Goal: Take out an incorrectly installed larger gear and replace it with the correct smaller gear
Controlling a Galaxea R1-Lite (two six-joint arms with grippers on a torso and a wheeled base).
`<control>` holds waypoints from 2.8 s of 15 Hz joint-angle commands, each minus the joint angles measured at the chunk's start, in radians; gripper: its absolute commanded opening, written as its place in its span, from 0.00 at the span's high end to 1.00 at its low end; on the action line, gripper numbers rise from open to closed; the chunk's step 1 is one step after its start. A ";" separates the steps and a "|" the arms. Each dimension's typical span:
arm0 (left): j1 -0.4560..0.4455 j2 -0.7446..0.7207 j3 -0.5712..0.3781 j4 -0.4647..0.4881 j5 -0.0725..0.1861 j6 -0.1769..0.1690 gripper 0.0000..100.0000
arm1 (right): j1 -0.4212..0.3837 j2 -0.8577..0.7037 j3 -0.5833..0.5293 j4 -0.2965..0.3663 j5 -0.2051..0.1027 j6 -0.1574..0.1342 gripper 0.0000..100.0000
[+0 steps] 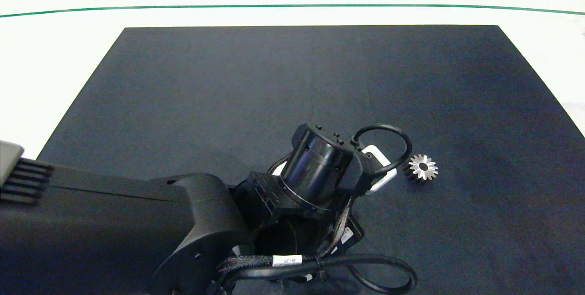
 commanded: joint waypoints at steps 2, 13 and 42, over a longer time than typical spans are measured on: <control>0.002 -0.031 0.036 -0.003 0.002 0.002 0.75 | 0.000 -0.004 0.000 0.004 -0.003 -0.001 0.00; -0.007 -0.026 0.069 -0.026 0.002 -0.001 0.75 | -0.003 -0.012 0.015 0.001 -0.001 -0.002 0.00; -0.001 -0.081 0.096 -0.023 0.003 -0.003 0.75 | -0.001 -0.020 0.015 0.001 -0.001 -0.001 0.00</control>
